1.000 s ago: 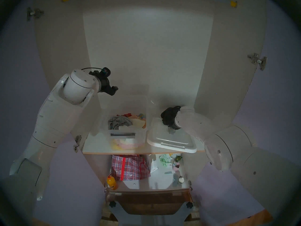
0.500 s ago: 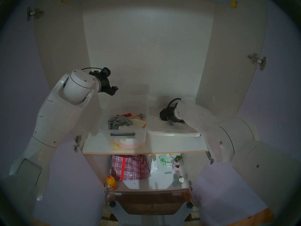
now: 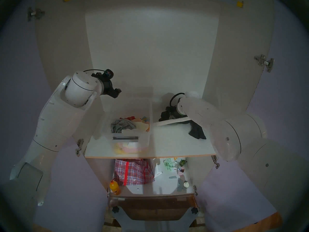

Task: Take clothing out of the storage bin and put the lid back on the bin

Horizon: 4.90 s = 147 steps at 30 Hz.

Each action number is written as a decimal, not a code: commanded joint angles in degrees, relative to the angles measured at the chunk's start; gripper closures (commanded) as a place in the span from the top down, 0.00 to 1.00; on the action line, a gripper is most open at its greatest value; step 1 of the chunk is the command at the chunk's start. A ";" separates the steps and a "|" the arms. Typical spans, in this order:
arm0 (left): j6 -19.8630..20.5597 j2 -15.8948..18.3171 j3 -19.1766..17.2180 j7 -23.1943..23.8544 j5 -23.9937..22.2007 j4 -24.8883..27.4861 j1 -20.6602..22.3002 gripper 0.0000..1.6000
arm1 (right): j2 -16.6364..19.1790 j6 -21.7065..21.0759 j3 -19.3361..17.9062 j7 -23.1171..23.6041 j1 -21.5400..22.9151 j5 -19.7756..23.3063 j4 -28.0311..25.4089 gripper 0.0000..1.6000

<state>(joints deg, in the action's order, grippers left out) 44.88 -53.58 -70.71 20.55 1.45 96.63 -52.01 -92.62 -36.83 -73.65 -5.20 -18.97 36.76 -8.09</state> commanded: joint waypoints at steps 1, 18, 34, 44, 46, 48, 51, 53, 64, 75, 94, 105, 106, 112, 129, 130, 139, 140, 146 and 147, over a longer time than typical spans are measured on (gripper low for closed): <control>-0.49 -0.03 -0.76 -0.15 0.03 1.19 1.71 1.00 | -0.68 0.59 -1.16 -0.32 4.86 1.00 -2.16 0.40; -0.60 0.00 -0.79 -0.13 0.00 1.25 1.77 1.00 | -2.10 2.31 2.62 -1.91 4.33 -1.68 -0.81 0.37; -0.65 0.02 -0.80 -0.11 -0.01 1.26 1.78 1.00 | 0.26 -5.36 16.02 11.50 0.92 -9.19 -0.03 1.00; -0.68 0.03 -0.80 -0.11 -0.03 1.27 1.78 1.00 | 1.08 -6.93 21.73 14.90 -1.67 -10.55 2.15 1.00; -0.67 0.03 -0.79 -0.11 -0.03 1.27 1.78 1.00 | 1.28 -7.04 22.08 17.04 -2.85 -10.56 1.95 1.00; -0.67 0.03 -0.79 -0.12 -0.03 1.26 1.78 1.00 | 1.27 -5.16 22.48 17.85 -4.63 -10.69 1.56 1.00; -0.68 0.03 -0.79 -0.12 -0.03 1.27 1.78 1.00 | 1.10 -6.24 23.26 19.40 -5.80 -11.24 1.26 1.00; -0.66 0.03 -0.79 -0.12 -0.04 1.26 1.78 1.00 | 1.15 -7.21 23.55 19.98 -6.07 -11.23 1.23 1.00; -0.65 0.03 -0.78 -0.13 -0.04 1.26 1.78 1.00 | 1.63 -2.76 23.61 21.65 -8.84 -11.13 0.02 1.00; -0.62 0.03 -0.78 -0.13 -0.03 1.25 1.78 1.00 | 0.57 1.40 22.46 17.42 -11.45 -11.04 0.10 1.00; -0.56 0.02 -0.75 -0.16 -0.04 1.22 1.76 1.00 | 0.79 11.19 21.80 10.91 -15.63 -11.04 0.50 0.08; -0.56 0.02 -0.75 -0.16 -0.04 1.22 1.76 1.00 | 0.51 11.48 17.37 8.44 -12.36 -8.68 -0.21 0.00; -0.55 0.02 -0.75 -0.17 -0.04 1.22 1.76 1.00 | 0.47 11.79 17.01 7.82 -11.93 -8.69 -0.35 0.00; -0.52 0.02 -0.73 -0.17 -0.04 1.20 1.74 1.00 | 0.64 11.05 14.14 7.18 -8.80 -6.93 -0.99 0.00; -0.54 0.03 -0.73 -0.18 -0.06 1.21 1.76 1.00 | -0.18 7.27 6.04 1.64 -2.66 -3.45 0.20 0.00; -0.54 0.03 -0.73 -0.18 -0.05 1.21 1.76 1.00 | -0.29 7.11 5.56 1.16 -2.36 -3.26 0.17 0.00; -0.54 0.03 -0.73 -0.18 -0.06 1.21 1.76 1.00 | -1.25 6.17 2.46 -1.95 -0.29 -1.95 -0.09 0.00; -0.54 0.03 -0.73 -0.18 -0.06 1.21 1.76 1.00 | -1.36 6.15 2.21 -2.10 -0.06 -1.75 -0.20 0.00; -0.53 0.03 -0.72 -0.19 -0.06 1.20 1.75 1.00 | -2.07 5.84 0.82 -3.19 1.59 -0.79 -0.74 0.00; -0.53 0.03 -0.72 -0.19 -0.06 1.20 1.74 1.00 | -2.17 5.81 0.66 -3.47 1.88 -0.69 -0.82 0.00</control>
<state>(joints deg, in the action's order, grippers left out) 44.86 -53.53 -70.66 20.52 1.37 96.64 -51.97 -93.86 -31.26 -71.82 -7.80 -22.11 35.02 -6.55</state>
